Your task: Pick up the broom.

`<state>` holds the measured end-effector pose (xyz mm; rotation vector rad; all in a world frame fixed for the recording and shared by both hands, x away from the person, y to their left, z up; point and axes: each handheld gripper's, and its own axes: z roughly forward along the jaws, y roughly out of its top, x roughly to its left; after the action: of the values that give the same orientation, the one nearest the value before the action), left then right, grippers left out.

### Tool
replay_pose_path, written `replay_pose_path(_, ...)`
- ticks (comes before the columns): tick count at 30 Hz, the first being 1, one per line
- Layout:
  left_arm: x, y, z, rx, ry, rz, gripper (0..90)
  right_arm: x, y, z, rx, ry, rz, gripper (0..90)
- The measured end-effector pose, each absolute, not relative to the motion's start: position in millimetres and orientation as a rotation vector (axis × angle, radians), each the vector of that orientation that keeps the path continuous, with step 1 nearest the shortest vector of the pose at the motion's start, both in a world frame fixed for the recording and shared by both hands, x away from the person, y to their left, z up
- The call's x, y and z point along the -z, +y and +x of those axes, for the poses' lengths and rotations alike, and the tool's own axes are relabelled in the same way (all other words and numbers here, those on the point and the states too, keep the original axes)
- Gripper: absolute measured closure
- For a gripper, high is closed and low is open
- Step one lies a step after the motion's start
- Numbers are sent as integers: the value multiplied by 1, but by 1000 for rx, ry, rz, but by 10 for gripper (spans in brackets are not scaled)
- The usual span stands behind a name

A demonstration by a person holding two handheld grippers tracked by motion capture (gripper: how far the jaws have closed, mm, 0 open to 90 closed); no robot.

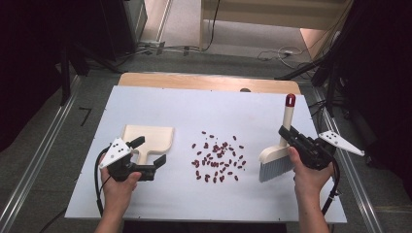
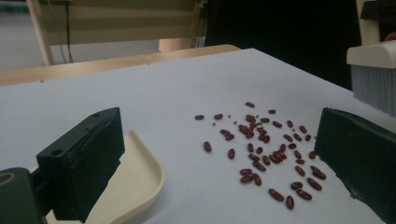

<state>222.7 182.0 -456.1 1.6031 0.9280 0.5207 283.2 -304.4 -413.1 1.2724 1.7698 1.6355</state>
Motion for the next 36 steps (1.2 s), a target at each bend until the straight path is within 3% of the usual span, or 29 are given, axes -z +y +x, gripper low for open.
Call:
replay_pose_path(10,439,131,241,-409,875,1634,96,415,-278,278,-1661,1823,1217,694)
replay_pose_path(21,445,95,233,-289,815,1695,181,418,-246,271,-1686,1885,1152,693)
replay_pose_path(22,446,91,232,-271,797,1703,261,418,-238,269,-1680,1897,1132,693)
replay_pose_path(36,447,55,224,-92,746,1720,309,423,-207,252,-1664,1926,1064,693)
